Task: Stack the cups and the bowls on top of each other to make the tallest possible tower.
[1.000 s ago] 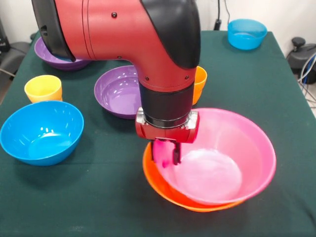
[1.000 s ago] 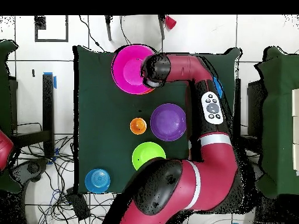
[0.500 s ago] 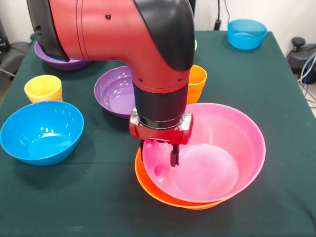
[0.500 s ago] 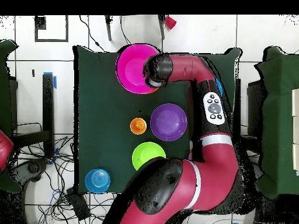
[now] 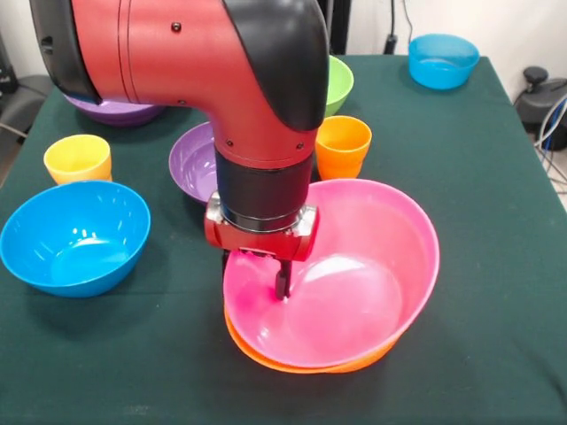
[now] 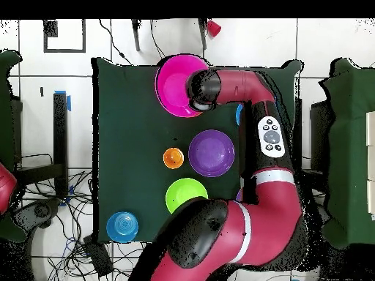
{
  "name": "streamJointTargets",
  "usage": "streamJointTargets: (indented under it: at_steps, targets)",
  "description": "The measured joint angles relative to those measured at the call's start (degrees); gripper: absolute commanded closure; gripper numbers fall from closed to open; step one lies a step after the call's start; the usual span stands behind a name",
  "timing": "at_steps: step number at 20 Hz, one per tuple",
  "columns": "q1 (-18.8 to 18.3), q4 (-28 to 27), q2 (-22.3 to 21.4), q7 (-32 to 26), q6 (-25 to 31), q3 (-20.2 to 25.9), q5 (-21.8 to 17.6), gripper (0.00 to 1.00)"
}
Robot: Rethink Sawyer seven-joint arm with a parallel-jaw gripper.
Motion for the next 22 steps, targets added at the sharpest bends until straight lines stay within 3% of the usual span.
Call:
streamJointTargets:
  at_steps: [13, 22]
  targets:
    - [2.54, 0.77, -1.61, 0.0, 0.02, -3.26, -0.61, 0.0]
    - [4.32, 4.69, -4.47, 0.0, 0.01, -5.93, -0.8, 0.0]
